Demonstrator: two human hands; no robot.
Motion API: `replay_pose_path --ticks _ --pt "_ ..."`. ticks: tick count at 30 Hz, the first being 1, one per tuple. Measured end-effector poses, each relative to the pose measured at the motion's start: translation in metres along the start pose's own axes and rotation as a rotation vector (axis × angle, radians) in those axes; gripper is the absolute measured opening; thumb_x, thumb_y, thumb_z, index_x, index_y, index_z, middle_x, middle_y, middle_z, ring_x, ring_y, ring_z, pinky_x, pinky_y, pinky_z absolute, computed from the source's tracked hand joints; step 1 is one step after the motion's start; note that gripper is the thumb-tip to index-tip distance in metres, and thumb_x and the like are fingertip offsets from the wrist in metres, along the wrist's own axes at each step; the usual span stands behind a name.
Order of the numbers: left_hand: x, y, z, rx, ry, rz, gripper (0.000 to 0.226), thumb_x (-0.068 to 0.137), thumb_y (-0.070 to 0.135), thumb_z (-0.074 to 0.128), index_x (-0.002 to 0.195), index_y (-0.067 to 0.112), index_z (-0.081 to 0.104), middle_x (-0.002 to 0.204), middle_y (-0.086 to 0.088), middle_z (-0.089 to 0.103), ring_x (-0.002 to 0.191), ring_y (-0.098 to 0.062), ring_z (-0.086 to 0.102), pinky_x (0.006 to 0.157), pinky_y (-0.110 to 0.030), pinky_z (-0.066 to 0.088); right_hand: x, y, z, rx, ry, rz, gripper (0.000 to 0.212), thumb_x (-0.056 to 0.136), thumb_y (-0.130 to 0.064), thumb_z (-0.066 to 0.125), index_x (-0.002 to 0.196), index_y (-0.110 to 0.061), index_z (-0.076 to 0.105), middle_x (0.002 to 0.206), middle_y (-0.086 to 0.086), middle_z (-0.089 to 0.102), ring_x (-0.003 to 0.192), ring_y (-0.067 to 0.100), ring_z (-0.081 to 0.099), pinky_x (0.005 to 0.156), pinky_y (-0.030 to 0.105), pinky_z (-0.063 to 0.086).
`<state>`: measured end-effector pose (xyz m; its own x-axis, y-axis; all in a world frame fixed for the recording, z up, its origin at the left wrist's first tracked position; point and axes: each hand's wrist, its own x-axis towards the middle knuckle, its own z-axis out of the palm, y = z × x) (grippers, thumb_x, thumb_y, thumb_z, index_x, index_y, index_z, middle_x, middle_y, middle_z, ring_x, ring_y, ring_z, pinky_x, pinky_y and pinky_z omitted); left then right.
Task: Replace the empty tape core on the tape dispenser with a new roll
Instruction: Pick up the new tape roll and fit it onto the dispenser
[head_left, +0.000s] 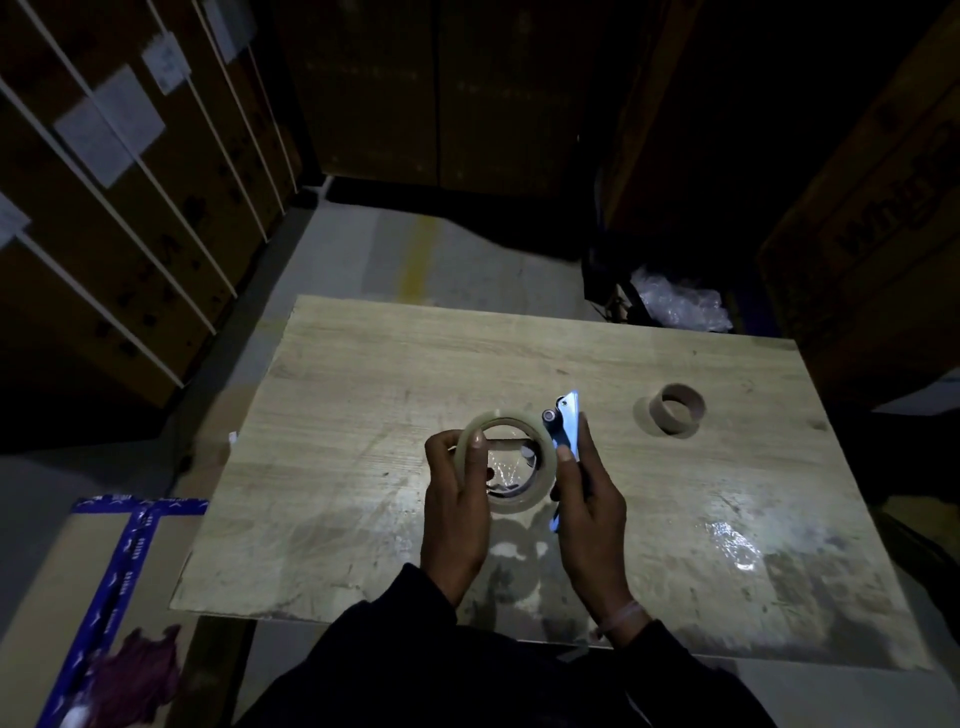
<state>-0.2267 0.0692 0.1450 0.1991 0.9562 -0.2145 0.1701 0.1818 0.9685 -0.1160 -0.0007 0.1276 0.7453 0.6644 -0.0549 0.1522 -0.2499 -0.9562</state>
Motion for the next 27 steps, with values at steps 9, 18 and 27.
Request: replay_pose_path --ticks 9,18,27 --pt "-0.011 -0.003 0.010 -0.039 -0.008 0.003 0.032 0.109 0.053 0.039 0.130 0.038 0.058 0.122 0.005 0.069 0.085 0.001 0.068 0.082 -0.026 0.050 -0.001 -0.003 0.000 0.140 0.073 0.019 0.045 0.114 -0.035 0.051 0.159 -0.033 0.053 0.121 -0.007 0.079 0.121 -0.001 0.035 0.088 0.032 0.060" --pt "-0.012 -0.013 0.015 -0.054 0.067 -0.005 0.037 0.110 0.055 0.040 0.129 0.032 0.062 0.125 -0.001 0.064 0.091 -0.011 0.073 0.092 -0.040 0.058 -0.009 -0.017 0.007 0.130 0.028 -0.035 0.042 0.114 -0.026 0.049 0.155 -0.028 0.057 0.119 -0.021 0.080 0.087 -0.012 0.067 0.076 0.007 0.049" --pt "-0.009 -0.002 0.013 -0.250 0.080 -0.046 0.048 0.102 0.055 0.043 0.134 0.024 0.061 0.127 0.004 0.071 0.105 0.001 0.075 0.086 -0.019 0.059 -0.008 -0.022 0.009 0.157 -0.071 -0.004 0.077 0.096 -0.047 0.067 0.165 -0.028 0.040 0.084 -0.024 0.069 0.066 0.002 0.064 0.065 0.028 0.054"
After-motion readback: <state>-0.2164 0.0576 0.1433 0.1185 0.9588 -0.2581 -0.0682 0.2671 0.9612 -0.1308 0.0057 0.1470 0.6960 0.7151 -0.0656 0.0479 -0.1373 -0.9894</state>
